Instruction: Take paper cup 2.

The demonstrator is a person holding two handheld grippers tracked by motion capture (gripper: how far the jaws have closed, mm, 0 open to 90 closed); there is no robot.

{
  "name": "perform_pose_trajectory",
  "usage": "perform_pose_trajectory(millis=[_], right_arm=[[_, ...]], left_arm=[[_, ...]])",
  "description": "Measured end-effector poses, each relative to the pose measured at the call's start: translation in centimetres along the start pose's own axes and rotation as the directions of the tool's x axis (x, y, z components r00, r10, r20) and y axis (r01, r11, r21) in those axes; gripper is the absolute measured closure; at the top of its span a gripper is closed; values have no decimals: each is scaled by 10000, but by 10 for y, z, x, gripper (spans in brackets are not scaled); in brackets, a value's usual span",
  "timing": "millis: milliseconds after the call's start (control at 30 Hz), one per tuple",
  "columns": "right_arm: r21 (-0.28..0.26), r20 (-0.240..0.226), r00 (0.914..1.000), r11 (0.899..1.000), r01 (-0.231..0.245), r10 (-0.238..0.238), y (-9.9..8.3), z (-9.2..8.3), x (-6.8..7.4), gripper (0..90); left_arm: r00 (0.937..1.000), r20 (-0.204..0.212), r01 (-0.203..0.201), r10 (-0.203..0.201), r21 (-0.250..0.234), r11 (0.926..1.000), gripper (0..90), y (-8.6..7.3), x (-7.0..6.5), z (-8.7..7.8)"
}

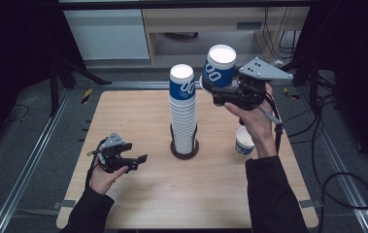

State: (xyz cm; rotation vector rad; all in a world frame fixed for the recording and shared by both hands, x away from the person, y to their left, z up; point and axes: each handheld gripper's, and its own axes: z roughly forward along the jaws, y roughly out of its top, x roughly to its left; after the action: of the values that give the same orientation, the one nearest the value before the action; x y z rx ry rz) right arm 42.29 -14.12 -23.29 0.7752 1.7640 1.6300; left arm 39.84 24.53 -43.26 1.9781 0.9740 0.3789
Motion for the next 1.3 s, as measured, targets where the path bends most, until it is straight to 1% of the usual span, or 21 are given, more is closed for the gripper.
perform_pose_trajectory(millis=[200, 300, 433, 733, 767, 1000, 1100, 1200, 1233, 1300], right_arm=[[368, 107, 9999, 9993, -77, 73, -22, -12, -9, 204], [538, 39, 9999, 9985, -125, 124, -32, -16, -12, 203], [635, -14, 9999, 9978, -165, 167, -41, -21, -15, 203], [1058, -74, 9998, 9942, -173, 182, -65, -31, -20, 203], [1173, -92, 9998, 9929, -185, 197, -68, -32, -20, 204], [1496, -179, 9995, 9885, -219, 249, -86, -38, -21, 203], [1785, -163, 9998, 9839, -103, 135, -94, -40, -22, 203], [1804, -238, 9994, 9834, -195, 241, -103, -43, -22, 203], [1887, -273, 9992, 9818, -221, 277, -106, -44, -22, 203], [2055, -375, 9991, 9786, -115, 196, -112, -45, -21, 203]], left_arm=[[10000, 11, -17, 17, 14, 10000, 182, 0, -1, 0], [10000, 8, -39, 39, 35, 10000, 181, 0, -1, 0], [10000, 28, -75, 75, 58, 10000, 181, 0, -1, 1], [9999, 54, -123, 122, 90, 9999, 181, 0, -3, 1], [9999, 55, -116, 116, 87, 9999, 181, 0, -3, 1], [9998, 151, -166, 164, 146, 9998, 180, -1, -4, 2], [9996, 159, -245, 243, 153, 9996, 180, -1, -5, 3], [9995, 172, -252, 249, 159, 9996, 180, -1, -5, 2], [9995, 171, -261, 258, 164, 9995, 180, -1, -5, 2], [9995, 183, -250, 247, 182, 9995, 180, 0, -6, 3]])
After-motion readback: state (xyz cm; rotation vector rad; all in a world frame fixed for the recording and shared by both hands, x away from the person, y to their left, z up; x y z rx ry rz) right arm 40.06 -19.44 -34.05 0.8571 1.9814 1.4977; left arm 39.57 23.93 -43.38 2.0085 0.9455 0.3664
